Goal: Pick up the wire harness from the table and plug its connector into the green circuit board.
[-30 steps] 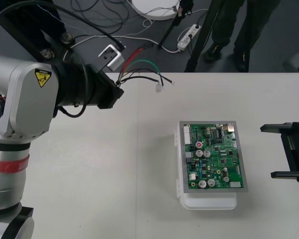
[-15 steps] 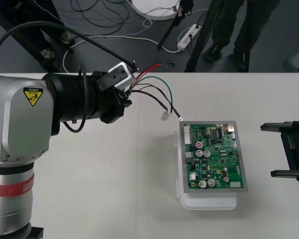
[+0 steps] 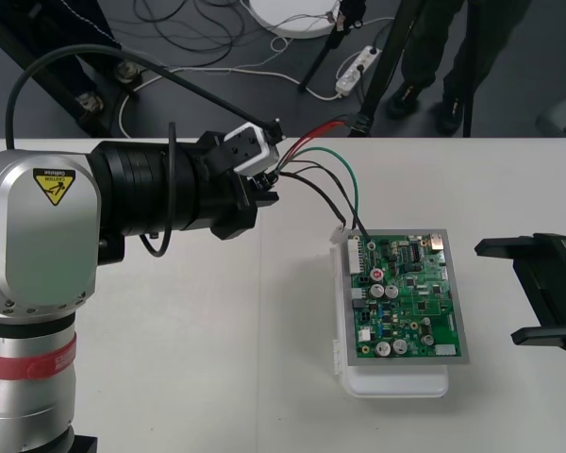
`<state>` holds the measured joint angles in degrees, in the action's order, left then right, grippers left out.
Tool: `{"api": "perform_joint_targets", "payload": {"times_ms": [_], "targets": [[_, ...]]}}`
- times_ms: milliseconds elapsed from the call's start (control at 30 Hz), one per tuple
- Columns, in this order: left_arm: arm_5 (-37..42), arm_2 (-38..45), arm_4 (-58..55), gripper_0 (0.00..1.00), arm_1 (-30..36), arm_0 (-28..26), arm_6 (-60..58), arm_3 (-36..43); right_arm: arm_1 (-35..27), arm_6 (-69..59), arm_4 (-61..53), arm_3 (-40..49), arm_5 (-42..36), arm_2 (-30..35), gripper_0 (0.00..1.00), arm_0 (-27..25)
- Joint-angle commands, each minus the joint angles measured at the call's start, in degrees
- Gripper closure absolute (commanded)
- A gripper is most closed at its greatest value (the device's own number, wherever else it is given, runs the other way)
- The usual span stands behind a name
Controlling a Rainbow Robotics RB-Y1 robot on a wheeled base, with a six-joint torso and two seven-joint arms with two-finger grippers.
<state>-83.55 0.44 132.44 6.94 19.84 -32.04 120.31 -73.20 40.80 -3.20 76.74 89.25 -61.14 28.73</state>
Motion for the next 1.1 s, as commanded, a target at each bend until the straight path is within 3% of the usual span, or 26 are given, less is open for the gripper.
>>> {"api": "perform_joint_targets", "payload": {"times_ms": [33, 400, 633, 767, 1067, 1100], "targets": [[2.5, -1.0, -1.7, 1.0, -1.4, -0.1, 4.5, 2.9, -2.9, -6.8, -0.8, 2.7, 0.7, 3.0, 0.0, 1.3], [9.5, -6.6, 4.0, 1.0, -1.4, 2.3, 4.7, 4.2, -3.7, -18.0, -0.8, 5.3, 0.6, 4.6, 0.0, 1.3], [15.7, -11.1, 9.8, 1.0, -1.4, 2.2, 3.9, 4.1, -3.6, -21.9, -0.8, 10.9, -7.5, 7.8, 0.0, 1.2], [18.1, -12.5, 10.3, 1.0, -1.4, 2.0, 3.3, 4.1, -4.5, -22.2, -0.8, 14.7, -12.4, 10.7, 0.0, -1.7], [25.1, -14.8, 10.2, 1.0, -1.3, -0.9, 3.0, 4.0, -2.8, -31.7, 6.2, 27.7, -27.9, 39.5, 0.0, -24.2], [25.1, -14.8, 10.2, 1.0, -1.3, -1.0, 3.0, 4.1, -2.7, -32.1, 6.4, 28.0, -28.3, 40.3, 0.0, -24.9]]}}
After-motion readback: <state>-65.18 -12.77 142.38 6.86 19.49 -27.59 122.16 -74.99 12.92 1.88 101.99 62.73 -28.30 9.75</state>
